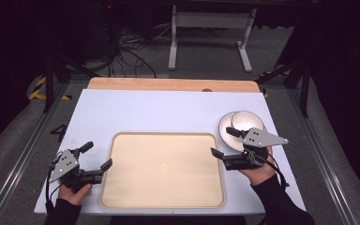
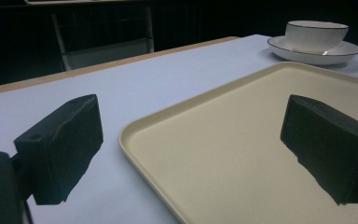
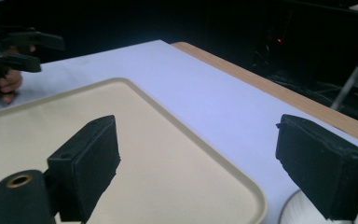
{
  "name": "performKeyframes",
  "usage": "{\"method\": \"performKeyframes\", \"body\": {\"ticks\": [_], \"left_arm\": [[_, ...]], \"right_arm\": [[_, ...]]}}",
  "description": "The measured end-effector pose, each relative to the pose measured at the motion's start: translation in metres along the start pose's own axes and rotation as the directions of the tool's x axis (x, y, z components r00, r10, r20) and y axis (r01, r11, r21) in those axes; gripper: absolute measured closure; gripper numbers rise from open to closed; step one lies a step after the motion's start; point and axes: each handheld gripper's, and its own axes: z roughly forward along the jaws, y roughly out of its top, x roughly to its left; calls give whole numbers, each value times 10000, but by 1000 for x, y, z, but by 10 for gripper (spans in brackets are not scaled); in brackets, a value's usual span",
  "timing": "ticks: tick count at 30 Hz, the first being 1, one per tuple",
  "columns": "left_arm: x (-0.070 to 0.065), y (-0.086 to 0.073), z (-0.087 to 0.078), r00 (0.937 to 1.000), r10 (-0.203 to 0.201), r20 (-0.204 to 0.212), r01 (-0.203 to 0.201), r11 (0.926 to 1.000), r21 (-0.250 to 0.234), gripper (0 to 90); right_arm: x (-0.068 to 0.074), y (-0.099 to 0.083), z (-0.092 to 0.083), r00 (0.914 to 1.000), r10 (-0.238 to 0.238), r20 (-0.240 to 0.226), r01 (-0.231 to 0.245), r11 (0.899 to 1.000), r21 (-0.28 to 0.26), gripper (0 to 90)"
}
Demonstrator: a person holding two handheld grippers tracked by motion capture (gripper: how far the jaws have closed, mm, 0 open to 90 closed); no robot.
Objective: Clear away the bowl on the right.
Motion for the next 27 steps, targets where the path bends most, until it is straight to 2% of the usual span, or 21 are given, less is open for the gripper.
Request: {"method": "performKeyframes", "body": {"ticks": [3, 5, 7, 9, 10, 11, 12, 16, 17, 20, 22, 25, 27], "left_arm": [[0, 0, 0, 10000, -15, 22, 15, 10000, -11, 63], [0, 0, 0, 10000, -6, 32, 6, 10000, -2, 63], [0, 0, 0, 10000, 12, 28, -12, 10000, -1, 63], [0, 0, 0, 10000, -7, 30, 7, 10000, -4, 63], [0, 0, 0, 10000, -7, 30, 7, 10000, -4, 63], [0, 0, 0, 10000, -11, 21, 11, 10000, -1, 63], [0, 0, 0, 10000, -8, 15, 8, 10000, 3, 63], [0, 0, 0, 10000, -5, -7, 5, 10000, 3, 63], [0, 0, 0, 10000, -15, -8, 15, 10000, -1, 63], [0, 0, 0, 10000, -14, -10, 14, 10000, 6, 62], [0, 0, 0, 10000, -10, -7, 10, 10000, 4, 62], [0, 0, 0, 10000, 4, -27, -4, 10000, 12, 62], [0, 0, 0, 10000, 29, -27, -29, 10000, 19, 62]], "right_arm": [[-5, 7, 1, 9989, 151, 441, -180, 9977, 651, 146], [-8, 13, 3, 9966, 59, 828, -151, 9936, 1115, 154], [-11, 17, 5, 9948, 74, 1019, -221, 9894, 1435, 166], [-17, 20, 6, 9936, 353, 1073, -535, 9837, 1716, 172], [-17, 20, 6, 9936, 353, 1073, -535, 9837, 1716, 172], [-20, 21, 7, 9928, 554, 1058, -745, 9795, 1869, 172], [-27, 23, 8, 9884, 843, 1265, -1099, 9713, 2112, 180], [-37, 25, 6, 9822, 1000, 1592, -1325, 9688, 2092, 217], [-41, 26, 5, 9796, 1099, 1683, -1458, 9648, 2188, 222], [-49, 28, 3, 9750, 1090, 1937, -1528, 9616, 2281, 256], [-54, 30, 1, 9673, 1047, 2311, -1606, 9578, 2383, 265], [-59, 31, 0, 9602, 1092, 2573, -1750, 9527, 2485, 267], [-63, 32, -1, 9514, 1019, 2906, -1813, 9482, 2608, 265]]}}
